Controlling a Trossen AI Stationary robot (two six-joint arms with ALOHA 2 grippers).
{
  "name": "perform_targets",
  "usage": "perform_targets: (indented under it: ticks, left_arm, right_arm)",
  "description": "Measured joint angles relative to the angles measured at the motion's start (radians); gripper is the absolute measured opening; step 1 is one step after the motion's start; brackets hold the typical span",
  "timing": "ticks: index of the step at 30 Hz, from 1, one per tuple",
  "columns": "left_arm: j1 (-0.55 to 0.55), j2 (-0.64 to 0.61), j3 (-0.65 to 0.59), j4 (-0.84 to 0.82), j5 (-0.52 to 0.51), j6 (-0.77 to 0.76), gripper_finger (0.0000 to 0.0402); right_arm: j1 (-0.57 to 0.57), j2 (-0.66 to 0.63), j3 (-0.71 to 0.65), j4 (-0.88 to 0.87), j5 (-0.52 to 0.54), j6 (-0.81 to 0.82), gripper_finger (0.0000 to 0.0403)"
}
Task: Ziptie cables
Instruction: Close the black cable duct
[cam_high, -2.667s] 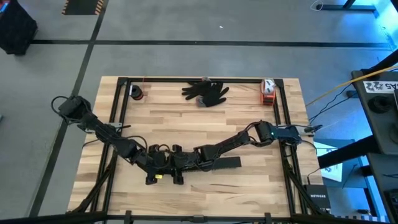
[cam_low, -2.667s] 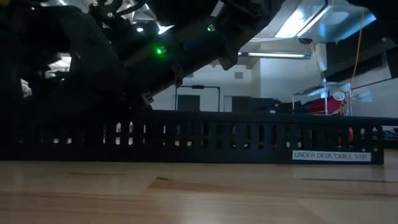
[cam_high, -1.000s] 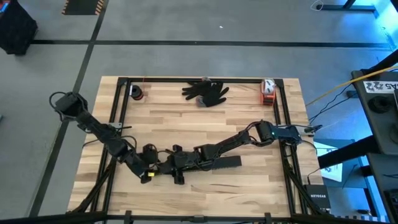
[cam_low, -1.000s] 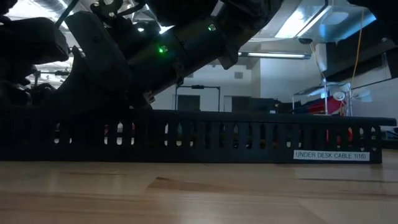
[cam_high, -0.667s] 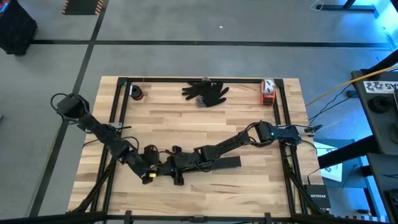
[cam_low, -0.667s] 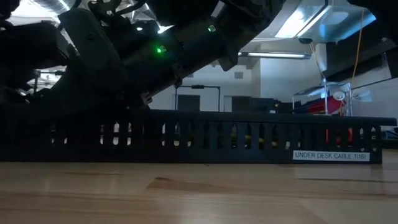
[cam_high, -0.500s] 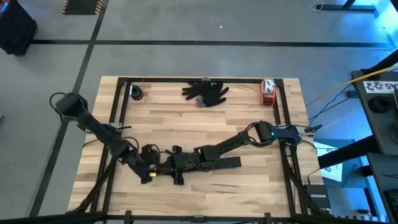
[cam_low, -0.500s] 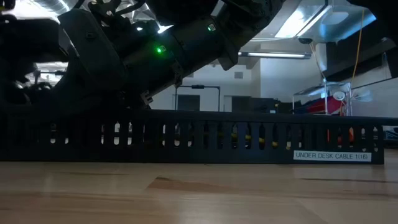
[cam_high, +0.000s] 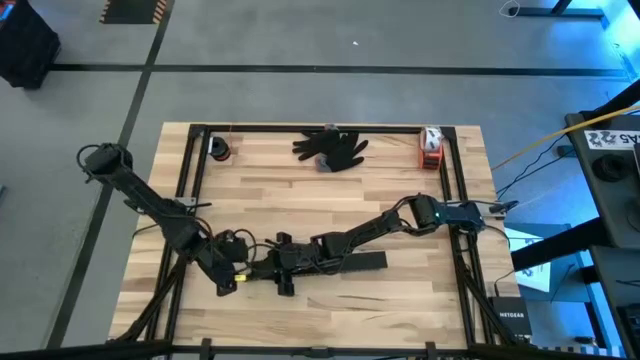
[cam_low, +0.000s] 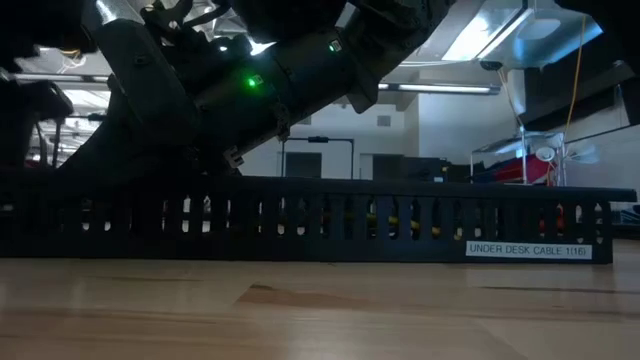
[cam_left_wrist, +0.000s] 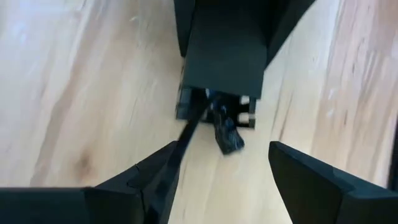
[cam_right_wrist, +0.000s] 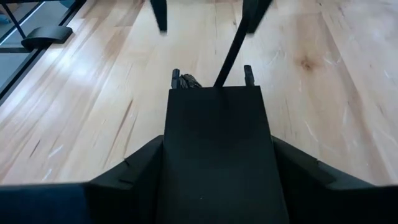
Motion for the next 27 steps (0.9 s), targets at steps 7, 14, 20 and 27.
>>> perform_targets:
  ticks: [7, 14, 20, 27]
  left_arm:
    - [-0.027, -0.014, 0.003, -0.012, -0.001, -0.054, 0.0237]
    - [-0.020, -0.013, 0.003, 0.002, -0.014, -0.009, 0.0237]
    - [-0.020, -0.013, 0.003, 0.012, -0.011, -0.017, 0.0237]
    - [0.022, -0.011, 0.003, 0.026, 0.002, -0.022, 0.0250]
  right_arm:
    - [0.000, 0.000, 0.001, -0.003, 0.001, 0.015, 0.0230]
    - [0.000, 0.000, 0.001, -0.003, 0.019, 0.051, 0.0230]
    - [0.000, 0.000, 0.002, -0.006, 0.019, 0.051, 0.0230]
    - [0.000, 0.000, 0.002, -0.008, 0.016, 0.026, 0.0230]
